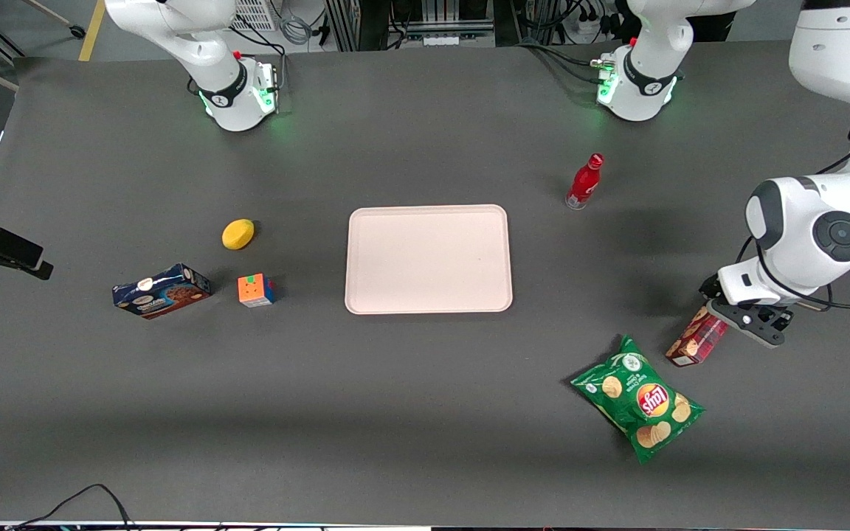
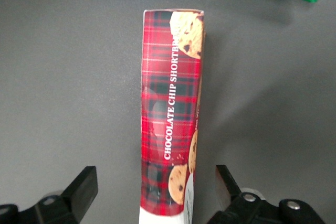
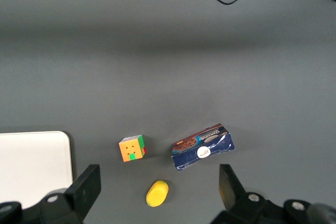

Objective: Place red cookie box on tray
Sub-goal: 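Lower the open left gripper over the shortbread box's end, then close the left gripper on the shortbread box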

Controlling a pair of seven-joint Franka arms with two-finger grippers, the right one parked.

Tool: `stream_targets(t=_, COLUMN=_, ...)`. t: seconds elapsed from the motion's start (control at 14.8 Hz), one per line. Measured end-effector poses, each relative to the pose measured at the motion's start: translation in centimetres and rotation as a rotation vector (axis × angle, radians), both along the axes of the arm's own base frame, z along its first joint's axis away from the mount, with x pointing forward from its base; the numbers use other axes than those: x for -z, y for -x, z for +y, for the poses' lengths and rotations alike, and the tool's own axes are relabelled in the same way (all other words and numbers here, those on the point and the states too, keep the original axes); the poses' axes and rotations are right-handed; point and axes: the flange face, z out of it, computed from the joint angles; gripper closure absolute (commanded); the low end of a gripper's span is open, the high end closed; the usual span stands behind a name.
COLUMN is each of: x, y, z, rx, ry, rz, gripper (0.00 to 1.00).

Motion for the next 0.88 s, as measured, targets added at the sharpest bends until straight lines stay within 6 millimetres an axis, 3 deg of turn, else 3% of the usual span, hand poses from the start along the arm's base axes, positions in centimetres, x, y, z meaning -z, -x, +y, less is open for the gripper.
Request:
stream_targets(t=0.41, x=4.1, y=0.2, z=0.3, rx=-0.005, ry=0.009, rz=0.008, gripper=0.01)
stream_targets(t=0.47, x=4.4, y=0.2, z=0.3, rx=-0.005, ry=0.009, rz=0.011, gripper=0.08)
stream_targets(t=0.75, x=4.8, y=0.3, z=0.2, rx=-0.011, ry=0.014, rz=0.016, gripper=0.62)
stream_targets(t=0.88, x=4.8, y=0.3, z=0.1, rx=-0.013, ry=0.019, rz=0.016, gripper=0.84)
